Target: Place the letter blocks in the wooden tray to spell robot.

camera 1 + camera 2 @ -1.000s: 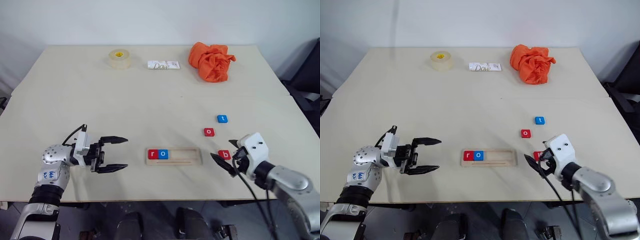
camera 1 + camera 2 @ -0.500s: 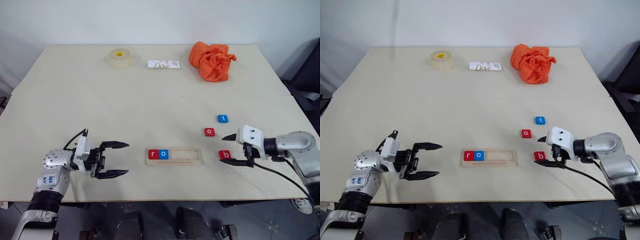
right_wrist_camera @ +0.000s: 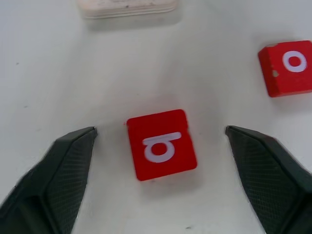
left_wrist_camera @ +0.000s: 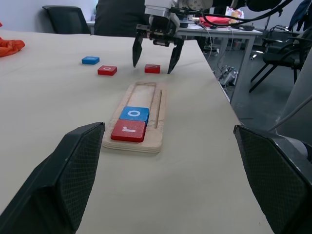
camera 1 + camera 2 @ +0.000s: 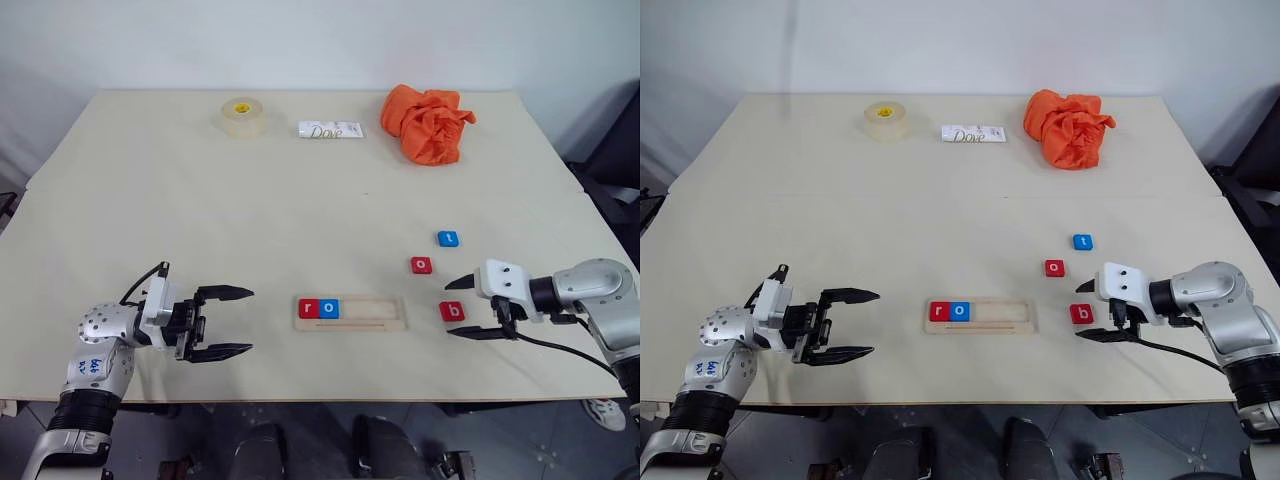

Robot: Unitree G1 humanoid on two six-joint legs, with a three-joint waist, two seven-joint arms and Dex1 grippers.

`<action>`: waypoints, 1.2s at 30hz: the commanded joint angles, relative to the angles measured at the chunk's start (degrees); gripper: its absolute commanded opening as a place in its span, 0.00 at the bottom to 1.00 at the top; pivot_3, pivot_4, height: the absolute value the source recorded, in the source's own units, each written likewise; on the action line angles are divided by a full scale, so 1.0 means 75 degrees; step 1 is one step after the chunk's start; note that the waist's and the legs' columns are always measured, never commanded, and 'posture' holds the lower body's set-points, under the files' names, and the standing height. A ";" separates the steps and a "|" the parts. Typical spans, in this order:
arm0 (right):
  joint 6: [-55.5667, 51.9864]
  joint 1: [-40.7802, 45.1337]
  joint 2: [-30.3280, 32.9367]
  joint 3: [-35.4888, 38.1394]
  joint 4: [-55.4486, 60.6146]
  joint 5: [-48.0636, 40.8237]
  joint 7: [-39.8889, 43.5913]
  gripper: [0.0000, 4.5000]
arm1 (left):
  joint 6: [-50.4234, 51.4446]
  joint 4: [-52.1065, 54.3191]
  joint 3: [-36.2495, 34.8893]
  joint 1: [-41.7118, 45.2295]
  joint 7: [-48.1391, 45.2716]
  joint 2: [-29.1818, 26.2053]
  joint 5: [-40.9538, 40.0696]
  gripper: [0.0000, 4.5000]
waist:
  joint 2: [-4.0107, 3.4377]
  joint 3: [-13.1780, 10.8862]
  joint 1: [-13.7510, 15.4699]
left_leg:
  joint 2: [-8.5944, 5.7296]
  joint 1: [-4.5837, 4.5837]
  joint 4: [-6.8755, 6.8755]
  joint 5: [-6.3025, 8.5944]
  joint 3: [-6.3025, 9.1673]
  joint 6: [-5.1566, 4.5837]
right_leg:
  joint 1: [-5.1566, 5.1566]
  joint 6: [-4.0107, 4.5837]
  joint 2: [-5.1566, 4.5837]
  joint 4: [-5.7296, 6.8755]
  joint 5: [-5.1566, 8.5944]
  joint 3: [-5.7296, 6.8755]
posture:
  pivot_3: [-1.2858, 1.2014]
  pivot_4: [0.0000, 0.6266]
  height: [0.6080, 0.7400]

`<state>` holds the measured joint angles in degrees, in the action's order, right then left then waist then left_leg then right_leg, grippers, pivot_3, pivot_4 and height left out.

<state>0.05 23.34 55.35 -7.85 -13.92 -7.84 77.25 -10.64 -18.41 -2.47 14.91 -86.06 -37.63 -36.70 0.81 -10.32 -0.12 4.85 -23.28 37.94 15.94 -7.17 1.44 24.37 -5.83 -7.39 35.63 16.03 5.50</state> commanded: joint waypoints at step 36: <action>-0.5901 0.2053 -0.1387 -0.1538 0.4021 -0.0579 -0.1695 0.33 | -0.0661 -0.0460 -0.0280 0.0336 -0.0859 -0.0185 -0.0076 1.00 | -0.0007 -0.0003 -0.0019 | 0.0007 -0.0016 0.0010 0.0003 -0.0003 -0.0004 | 0.0027 0.0016 0.0000 0.0018 -0.0007 -0.0001 | 0.52 0.24 1.00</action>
<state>-44.07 37.97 45.24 -19.10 14.97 -12.78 65.34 -14.56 -21.53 -3.70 17.68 -86.06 -38.17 -36.65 0.76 -10.35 -0.25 4.90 -23.41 38.01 15.96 -7.20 1.41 24.58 -5.71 -7.39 35.77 15.98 5.49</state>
